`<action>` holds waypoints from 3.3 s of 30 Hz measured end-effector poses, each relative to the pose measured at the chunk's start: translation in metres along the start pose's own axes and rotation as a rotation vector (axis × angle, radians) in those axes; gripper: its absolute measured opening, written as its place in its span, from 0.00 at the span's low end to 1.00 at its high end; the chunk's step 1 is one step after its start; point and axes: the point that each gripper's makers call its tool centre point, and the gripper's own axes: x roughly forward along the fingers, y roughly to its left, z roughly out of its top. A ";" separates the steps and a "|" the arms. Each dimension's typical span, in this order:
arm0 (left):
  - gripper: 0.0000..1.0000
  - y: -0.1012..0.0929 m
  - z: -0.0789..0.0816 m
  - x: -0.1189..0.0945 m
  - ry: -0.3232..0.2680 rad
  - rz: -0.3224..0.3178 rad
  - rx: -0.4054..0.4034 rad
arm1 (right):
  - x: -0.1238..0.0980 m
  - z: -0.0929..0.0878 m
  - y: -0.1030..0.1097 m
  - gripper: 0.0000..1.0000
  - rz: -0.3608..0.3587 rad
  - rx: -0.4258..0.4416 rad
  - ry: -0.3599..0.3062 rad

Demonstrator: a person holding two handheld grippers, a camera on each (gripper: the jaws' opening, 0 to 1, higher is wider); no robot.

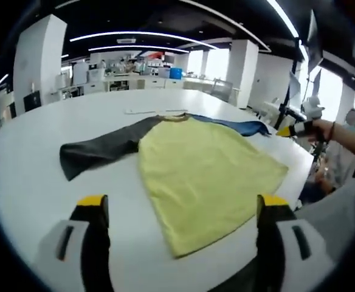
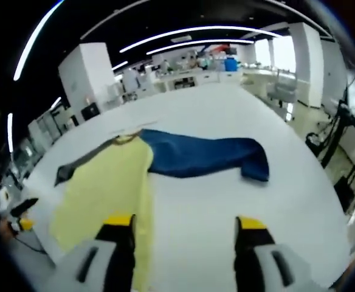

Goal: Fold the garment on the visible template until the final outline fits inside the template.

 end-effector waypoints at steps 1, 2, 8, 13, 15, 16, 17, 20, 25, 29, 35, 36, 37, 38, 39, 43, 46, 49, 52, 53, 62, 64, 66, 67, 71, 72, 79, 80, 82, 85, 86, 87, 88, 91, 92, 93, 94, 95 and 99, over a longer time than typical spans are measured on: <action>0.99 0.001 0.000 0.000 0.003 0.002 0.004 | 0.002 0.004 -0.002 0.65 0.001 0.006 -0.006; 0.99 0.002 0.000 0.000 0.003 0.003 0.007 | 0.006 0.007 -0.006 0.65 0.000 0.015 -0.004; 0.99 0.005 0.001 0.000 0.007 0.013 0.007 | 0.026 0.027 -0.024 0.64 -0.018 0.039 -0.018; 0.99 0.006 0.003 -0.002 0.004 0.020 0.012 | 0.037 0.036 -0.028 0.59 -0.023 0.073 -0.025; 0.98 0.007 0.003 -0.002 0.010 0.022 0.017 | 0.046 0.039 -0.037 0.56 -0.026 0.079 -0.025; 0.98 0.007 0.003 -0.002 0.013 0.022 0.018 | 0.052 0.041 -0.042 0.53 -0.030 0.087 -0.021; 0.98 0.008 0.003 -0.003 0.015 0.024 0.018 | 0.058 0.042 -0.045 0.51 -0.033 0.089 -0.018; 0.97 0.008 0.003 -0.003 0.017 0.024 0.019 | 0.067 0.045 -0.050 0.46 -0.035 0.115 -0.019; 0.96 0.009 0.003 -0.004 0.025 0.027 0.026 | 0.085 0.050 -0.059 0.38 -0.047 0.136 -0.006; 0.95 0.010 0.003 -0.004 0.030 0.030 0.025 | 0.095 0.047 -0.062 0.34 -0.057 0.155 0.017; 0.94 0.011 0.008 -0.002 0.031 0.028 0.044 | 0.100 0.046 -0.061 0.25 -0.083 0.147 0.021; 0.94 0.010 0.010 -0.001 0.023 0.026 0.043 | 0.101 0.047 -0.061 0.24 -0.087 0.146 0.018; 0.94 0.010 0.011 0.000 0.014 0.022 0.038 | 0.102 0.047 -0.062 0.23 -0.090 0.143 0.016; 0.94 0.010 0.012 0.000 0.008 0.019 0.032 | 0.102 0.047 -0.061 0.22 -0.099 0.135 0.018; 0.93 0.011 0.012 0.001 0.010 0.020 0.028 | 0.102 0.045 -0.060 0.20 -0.108 0.133 0.021; 0.93 0.009 0.011 0.003 0.015 0.021 0.027 | 0.115 0.047 -0.079 0.14 -0.132 0.141 0.023; 0.92 0.007 0.010 0.004 0.019 0.021 0.029 | 0.116 0.049 -0.085 0.08 -0.151 0.129 0.022; 0.92 0.009 0.009 0.004 0.025 0.024 0.031 | 0.117 0.050 -0.090 0.01 -0.156 0.127 0.029; 0.91 0.010 0.009 0.003 0.024 0.026 0.026 | 0.114 0.050 -0.087 0.00 -0.156 0.114 0.036; 0.91 0.011 0.010 0.003 0.021 0.027 0.026 | 0.116 0.054 -0.090 0.00 -0.152 0.083 0.034; 0.91 0.013 0.010 0.004 0.021 0.026 0.032 | 0.125 0.067 -0.103 0.00 -0.180 0.004 0.066; 0.92 0.014 0.010 0.004 0.022 0.025 0.030 | 0.128 0.070 -0.106 0.00 -0.187 -0.006 0.075; 0.92 0.015 0.009 0.004 0.027 0.026 0.036 | 0.130 0.072 -0.108 0.00 -0.186 0.006 0.084; 0.92 0.015 0.010 0.004 0.028 0.027 0.038 | 0.130 0.073 -0.108 0.00 -0.188 0.010 0.087; 0.92 0.016 0.010 0.004 0.028 0.028 0.039 | 0.126 0.073 -0.103 0.00 -0.180 -0.024 0.116; 0.92 0.017 0.010 0.004 0.031 0.032 0.038 | 0.129 0.076 -0.105 0.00 -0.179 -0.026 0.118; 0.94 0.015 0.010 0.005 0.036 0.028 0.053 | 0.119 0.085 -0.098 0.00 -0.161 -0.039 0.117; 0.94 0.015 0.011 0.005 0.034 0.030 0.057 | 0.118 0.088 -0.097 0.00 -0.156 -0.045 0.115; 0.95 0.016 0.012 0.005 0.029 0.033 0.061 | 0.112 0.090 -0.091 0.00 -0.152 -0.052 0.114; 0.96 0.015 0.012 0.005 0.029 0.029 0.054 | 0.115 0.099 -0.094 0.00 -0.151 -0.068 0.117; 0.96 0.015 0.012 0.004 0.033 0.026 0.057 | 0.110 0.098 -0.087 0.00 -0.145 -0.071 0.114; 0.96 0.015 0.011 0.004 0.035 0.025 0.058 | 0.108 0.099 -0.083 0.00 -0.140 -0.074 0.109; 0.97 0.015 0.011 0.004 0.034 0.024 0.058 | 0.106 0.101 -0.081 0.00 -0.138 -0.076 0.106; 0.97 0.015 0.011 0.001 0.034 0.017 0.055 | 0.105 0.111 -0.079 0.00 -0.136 -0.106 0.101; 0.97 0.015 0.011 0.001 0.034 0.016 0.057 | 0.104 0.113 -0.078 0.00 -0.136 -0.114 0.100; 0.97 0.015 0.010 0.000 0.036 0.017 0.058 | 0.104 0.115 -0.076 0.00 -0.134 -0.118 0.098; 0.97 0.015 0.010 0.000 0.037 0.017 0.060 | 0.103 0.117 -0.075 0.00 -0.132 -0.122 0.096; 0.97 0.015 0.010 -0.001 0.036 0.018 0.059 | 0.103 0.120 -0.073 0.00 -0.130 -0.130 0.095; 0.97 0.014 0.010 -0.003 0.034 0.019 0.054 | 0.098 0.129 -0.060 0.00 -0.121 -0.179 0.082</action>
